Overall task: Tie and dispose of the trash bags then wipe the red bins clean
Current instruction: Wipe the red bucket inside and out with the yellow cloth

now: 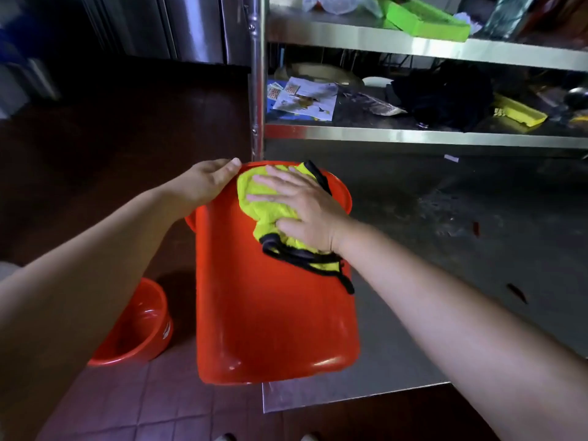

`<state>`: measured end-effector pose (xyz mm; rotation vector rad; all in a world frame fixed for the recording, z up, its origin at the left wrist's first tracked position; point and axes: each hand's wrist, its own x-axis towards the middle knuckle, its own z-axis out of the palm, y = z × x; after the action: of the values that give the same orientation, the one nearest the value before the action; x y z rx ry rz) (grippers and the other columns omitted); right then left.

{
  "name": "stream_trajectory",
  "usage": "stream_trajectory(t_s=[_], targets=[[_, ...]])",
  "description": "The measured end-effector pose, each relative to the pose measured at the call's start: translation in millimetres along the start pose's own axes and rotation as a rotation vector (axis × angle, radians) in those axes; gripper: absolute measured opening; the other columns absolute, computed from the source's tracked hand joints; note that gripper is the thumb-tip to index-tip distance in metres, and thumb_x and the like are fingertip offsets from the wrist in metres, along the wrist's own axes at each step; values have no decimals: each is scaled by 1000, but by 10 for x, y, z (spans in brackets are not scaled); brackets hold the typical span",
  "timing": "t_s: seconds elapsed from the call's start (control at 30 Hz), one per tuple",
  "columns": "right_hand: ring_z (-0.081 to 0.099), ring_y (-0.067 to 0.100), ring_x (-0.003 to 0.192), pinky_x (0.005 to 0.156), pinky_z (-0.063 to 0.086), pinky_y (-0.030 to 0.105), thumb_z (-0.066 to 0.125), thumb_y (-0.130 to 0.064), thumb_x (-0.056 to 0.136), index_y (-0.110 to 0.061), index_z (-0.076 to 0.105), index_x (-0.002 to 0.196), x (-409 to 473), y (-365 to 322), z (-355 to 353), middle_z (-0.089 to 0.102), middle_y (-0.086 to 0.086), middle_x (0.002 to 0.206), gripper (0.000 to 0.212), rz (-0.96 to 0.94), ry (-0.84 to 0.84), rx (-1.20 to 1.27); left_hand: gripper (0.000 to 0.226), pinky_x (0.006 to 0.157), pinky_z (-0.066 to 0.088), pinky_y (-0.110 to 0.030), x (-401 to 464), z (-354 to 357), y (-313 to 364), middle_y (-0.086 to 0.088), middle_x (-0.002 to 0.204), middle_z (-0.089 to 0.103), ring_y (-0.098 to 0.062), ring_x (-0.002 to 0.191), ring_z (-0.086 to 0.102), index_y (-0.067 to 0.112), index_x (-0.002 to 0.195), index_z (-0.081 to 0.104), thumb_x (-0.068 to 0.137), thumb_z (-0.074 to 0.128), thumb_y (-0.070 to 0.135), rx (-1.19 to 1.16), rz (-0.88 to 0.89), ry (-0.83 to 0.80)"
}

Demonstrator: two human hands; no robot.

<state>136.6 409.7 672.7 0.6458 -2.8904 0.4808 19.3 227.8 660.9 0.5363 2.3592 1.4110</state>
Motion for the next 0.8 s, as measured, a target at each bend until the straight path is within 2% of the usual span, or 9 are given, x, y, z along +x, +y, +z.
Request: stream_trajectory(t_s=[0.13, 0.17, 0.23, 0.37, 0.43, 0.53, 0.6, 0.7, 0.8], targets=[[10, 11, 146, 120, 0, 38, 44, -30, 79, -36, 49, 134, 146, -118, 91, 28, -9, 154, 57, 27, -39, -39, 53, 93, 30, -17, -111, -117, -174, 0, 136, 49, -1, 114, 39, 12, 139, 43, 97, 41, 44, -41, -25, 40], [7, 10, 146, 119, -1, 38, 43, -33, 78, -39, 47, 135, 119, -197, 127, 27, -10, 154, 58, 22, -46, -64, 50, 90, 32, -12, -143, -143, -202, 3, 130, 52, 2, 111, 44, 13, 137, 45, 98, 41, 42, -62, -27, 43], [4, 10, 146, 119, -4, 39, 43, -36, 77, -41, 45, 137, -13, -360, 179, 24, -11, 155, 60, -2, -59, -94, 36, 72, 41, -4, -204, -189, -268, 9, 111, 59, 10, 90, 57, 16, 126, 54, 99, 41, 37, -119, -45, 41], [5, 15, 147, 119, -4, 42, 49, -33, 74, -35, 47, 137, -510, -677, 249, 27, -6, 155, 63, -110, -104, -88, 19, 54, 43, -6, -245, -323, -245, 6, 85, 62, 6, 65, 60, 18, 95, 63, 98, 44, 22, -75, -20, 61], [4, 16, 147, 119, -3, 44, 52, -32, 73, -34, 48, 137, -741, -807, 286, 28, -5, 155, 64, -150, -133, -74, 19, 52, 44, -8, -209, -345, -107, 5, 81, 61, -4, 66, 58, 22, 90, 63, 95, 46, 15, -7, 17, 54], [6, 19, 147, 118, -4, 45, 62, -31, 72, -31, 50, 135, -875, -917, 309, 30, -3, 154, 64, -210, -149, -96, 18, 64, 48, -16, -151, -268, 78, 6, 88, 68, -6, 74, 63, 23, 87, 68, 91, 54, 34, 28, 19, 14], [10, 21, 147, 118, -3, 46, 65, -30, 73, -28, 53, 133, -866, -937, 305, 34, -2, 152, 62, -237, -145, -96, 37, 67, 51, -22, -152, -174, 120, 1, 88, 71, -8, 74, 67, 21, 81, 70, 86, 55, 55, 28, -5, -1], [13, 19, 146, 119, 0, 44, 63, -26, 71, -30, 56, 130, -809, -872, 291, 37, -3, 150, 60, -243, -136, -72, 56, 80, 50, -31, -220, -139, 77, 1, 84, 70, -17, 83, 65, 21, 77, 69, 75, 48, 73, 139, 5, 106], [16, 17, 146, 119, 4, 43, 57, -24, 70, -32, 57, 129, -661, -743, 272, 38, -4, 150, 60, -214, -83, -24, 68, 78, 47, -33, -310, -172, 20, 0, 80, 69, -20, 81, 64, 19, 81, 69, 71, 40, 81, 272, 13, 221]])
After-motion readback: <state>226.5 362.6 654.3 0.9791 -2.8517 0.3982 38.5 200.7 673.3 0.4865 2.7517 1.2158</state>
